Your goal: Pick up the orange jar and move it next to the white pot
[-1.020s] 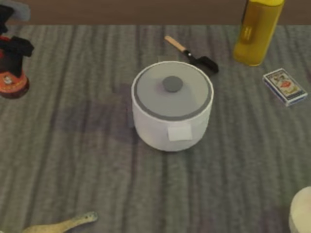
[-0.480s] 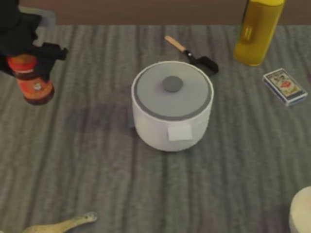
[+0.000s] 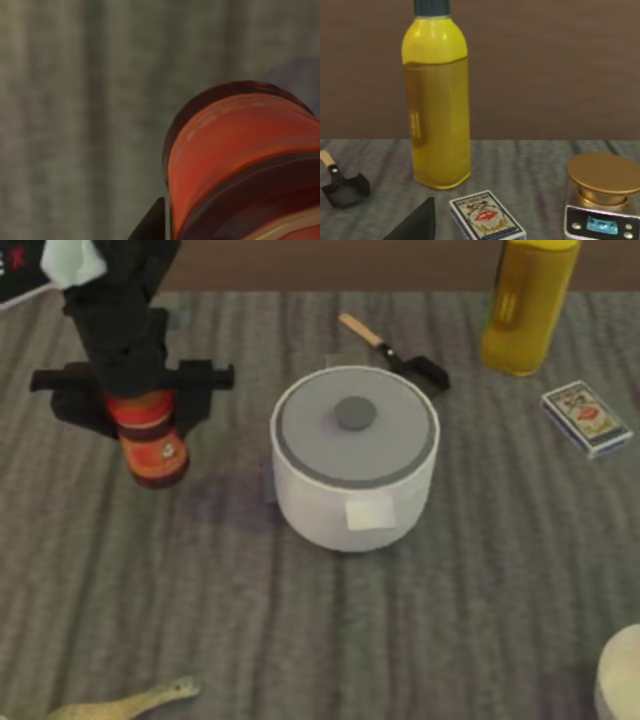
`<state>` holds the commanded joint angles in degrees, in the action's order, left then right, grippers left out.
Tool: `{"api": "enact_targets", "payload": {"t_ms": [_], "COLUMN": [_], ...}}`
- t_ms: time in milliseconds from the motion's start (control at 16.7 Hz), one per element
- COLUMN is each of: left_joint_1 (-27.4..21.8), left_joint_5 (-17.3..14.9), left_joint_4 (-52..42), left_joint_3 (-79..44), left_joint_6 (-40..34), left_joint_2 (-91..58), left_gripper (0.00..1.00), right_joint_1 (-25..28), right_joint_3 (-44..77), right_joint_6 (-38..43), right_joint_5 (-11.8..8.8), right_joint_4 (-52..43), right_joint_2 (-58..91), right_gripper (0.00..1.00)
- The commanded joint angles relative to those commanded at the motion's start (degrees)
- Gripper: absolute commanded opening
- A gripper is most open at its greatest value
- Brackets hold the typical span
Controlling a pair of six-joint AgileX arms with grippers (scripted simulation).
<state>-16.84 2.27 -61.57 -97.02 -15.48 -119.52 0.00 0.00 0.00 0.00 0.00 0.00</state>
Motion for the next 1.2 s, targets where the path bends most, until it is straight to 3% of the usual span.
{"api": "enact_targets", "payload": {"t_ms": [420, 840, 1140, 1200], "left_joint_1": [-0.49, -0.46, -0.47, -0.47], "left_joint_5": [0.13, 0.15, 0.15, 0.15], "left_joint_4": [0.61, 9.25, 10.19, 10.19], "left_joint_3": [0.51, 5.95, 6.53, 6.53], "left_joint_6": [-1.27, -1.1, -1.07, -1.07], "left_joint_2": [-0.18, -3.23, -3.58, -3.58], "left_gripper": [0.0, 0.0, 0.0, 0.08], "right_joint_1": [0.0, 0.0, 0.0, 0.0], "right_joint_3": [0.0, 0.0, 0.0, 0.0], "right_joint_6": [0.0, 0.0, 0.0, 0.0], "right_joint_5": [0.0, 0.0, 0.0, 0.0], "right_joint_4": [0.0, 0.0, 0.0, 0.0], "right_joint_2": [0.0, 0.0, 0.0, 0.0], "right_gripper": [1.0, 1.0, 1.0, 1.0]}}
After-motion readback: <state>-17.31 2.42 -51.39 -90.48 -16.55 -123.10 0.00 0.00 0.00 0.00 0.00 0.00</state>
